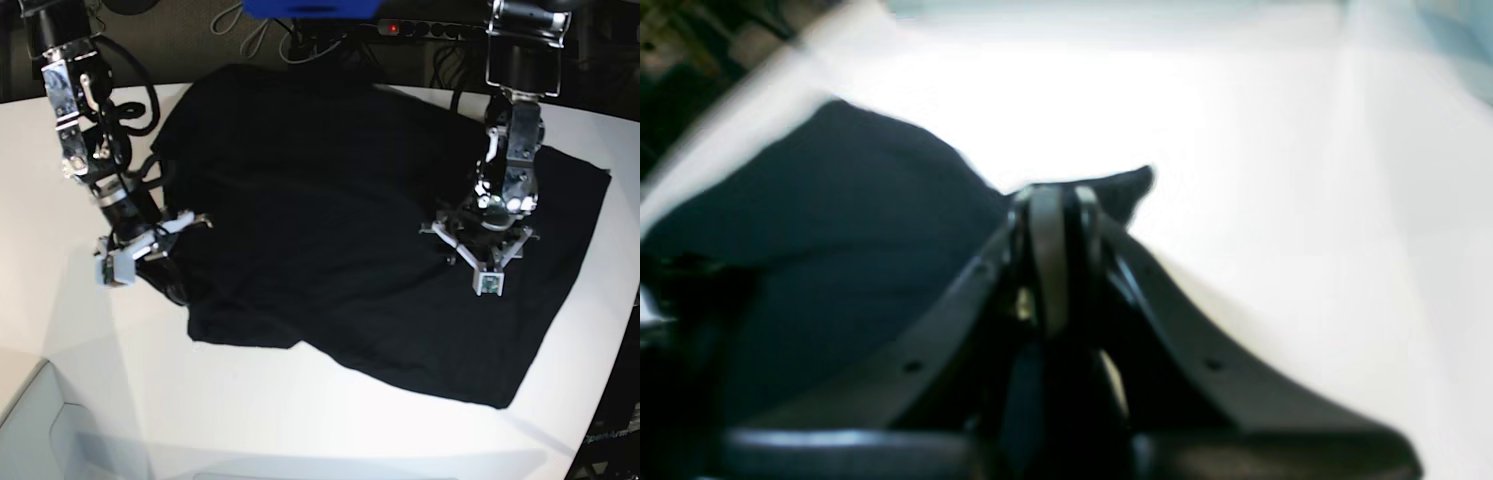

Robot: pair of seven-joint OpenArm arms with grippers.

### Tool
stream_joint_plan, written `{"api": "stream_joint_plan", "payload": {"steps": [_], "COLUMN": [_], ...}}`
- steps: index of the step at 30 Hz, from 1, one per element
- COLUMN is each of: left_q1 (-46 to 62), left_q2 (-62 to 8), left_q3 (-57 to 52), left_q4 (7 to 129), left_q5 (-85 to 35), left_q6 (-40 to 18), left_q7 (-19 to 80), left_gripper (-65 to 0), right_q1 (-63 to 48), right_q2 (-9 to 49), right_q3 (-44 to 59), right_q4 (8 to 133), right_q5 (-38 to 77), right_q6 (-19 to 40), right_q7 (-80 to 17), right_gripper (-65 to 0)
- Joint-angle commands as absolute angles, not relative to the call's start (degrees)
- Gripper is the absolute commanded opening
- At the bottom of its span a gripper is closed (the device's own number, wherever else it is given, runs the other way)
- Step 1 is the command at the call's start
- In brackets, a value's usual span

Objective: Layout the t-shirt on the table in an organized manner, then fold the t-shirt properly
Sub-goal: 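Drag the held edge with the right gripper toward the collar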

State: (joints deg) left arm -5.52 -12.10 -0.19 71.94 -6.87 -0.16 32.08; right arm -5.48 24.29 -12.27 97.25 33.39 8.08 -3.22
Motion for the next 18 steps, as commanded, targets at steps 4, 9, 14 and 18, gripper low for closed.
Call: {"api": "stream_joint_plan", "payload": {"steps": [4,9,14,18], "left_q1": [-5.3,-5.3,-5.5,-5.6], "left_q2": [-12.6,-12.6,-12.8,-12.8], "left_q3": [-0.2,-0.2,-0.2,-0.2], "left_q4": [71.6,71.6,71.6,71.7], "left_q5": [-6.0,-6.0,-6.0,-6.0], "left_q6": [0.2,0.2,0.2,0.2], "left_q7": [34.6,34.6,34.6,34.6], "left_gripper": [-28.8,-28.8,-28.8,-28.8], "right_q1": [-6.5,-6.7,-5.1,-4.3], "right_q2": [23.9,24.0,24.0,24.1], "right_q3": [-20.8,-36.2,-44.3,-45.7], "right_q4": [102.3,99.9,94.4,93.4], "right_q5": [33.8,33.6,33.6,33.7], "right_q6": [8.9,8.9,8.9,8.9], "right_q7": [-1.4,-1.4,-1.5,-6.7], "right_gripper": [-65.0,-65.0,-65.0,-62.7]}}
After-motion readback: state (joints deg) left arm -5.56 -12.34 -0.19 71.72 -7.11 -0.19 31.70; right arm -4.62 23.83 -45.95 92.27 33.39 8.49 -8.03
